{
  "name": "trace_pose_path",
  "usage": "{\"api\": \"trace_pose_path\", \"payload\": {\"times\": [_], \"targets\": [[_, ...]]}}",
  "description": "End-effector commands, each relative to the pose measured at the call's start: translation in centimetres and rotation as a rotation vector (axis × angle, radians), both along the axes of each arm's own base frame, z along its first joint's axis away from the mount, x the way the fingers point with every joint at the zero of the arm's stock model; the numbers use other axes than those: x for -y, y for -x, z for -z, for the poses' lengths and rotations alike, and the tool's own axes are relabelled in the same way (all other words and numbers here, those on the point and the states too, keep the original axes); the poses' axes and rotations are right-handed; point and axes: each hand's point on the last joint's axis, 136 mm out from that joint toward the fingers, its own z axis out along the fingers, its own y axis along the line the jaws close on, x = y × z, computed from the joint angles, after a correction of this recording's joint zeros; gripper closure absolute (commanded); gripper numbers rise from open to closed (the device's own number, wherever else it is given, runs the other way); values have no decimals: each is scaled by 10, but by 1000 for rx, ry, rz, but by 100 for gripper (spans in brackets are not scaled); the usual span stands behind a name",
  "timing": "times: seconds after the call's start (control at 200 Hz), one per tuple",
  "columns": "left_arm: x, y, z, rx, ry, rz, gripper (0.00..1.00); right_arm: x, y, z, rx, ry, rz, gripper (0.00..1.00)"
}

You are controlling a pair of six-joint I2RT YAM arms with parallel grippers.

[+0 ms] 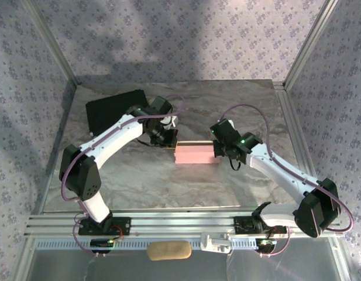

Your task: Fold the paper box

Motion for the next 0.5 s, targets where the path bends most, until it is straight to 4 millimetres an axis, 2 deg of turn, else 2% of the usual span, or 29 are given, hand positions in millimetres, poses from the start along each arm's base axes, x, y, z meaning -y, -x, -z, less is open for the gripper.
{"api": "trace_pose_path", "payload": {"times": [0.0,0.245,0.495], "targets": [[8,0,-21,13,99,11,100,-4,5,-3,-14,-19,-14,100],[8,5,-2,-19,106,8,100,-4,6,-2,-18,-19,-15,100],[-1,8,6,-12,69,5,100,-4,4,-3,-16,-16,-14,100]]}}
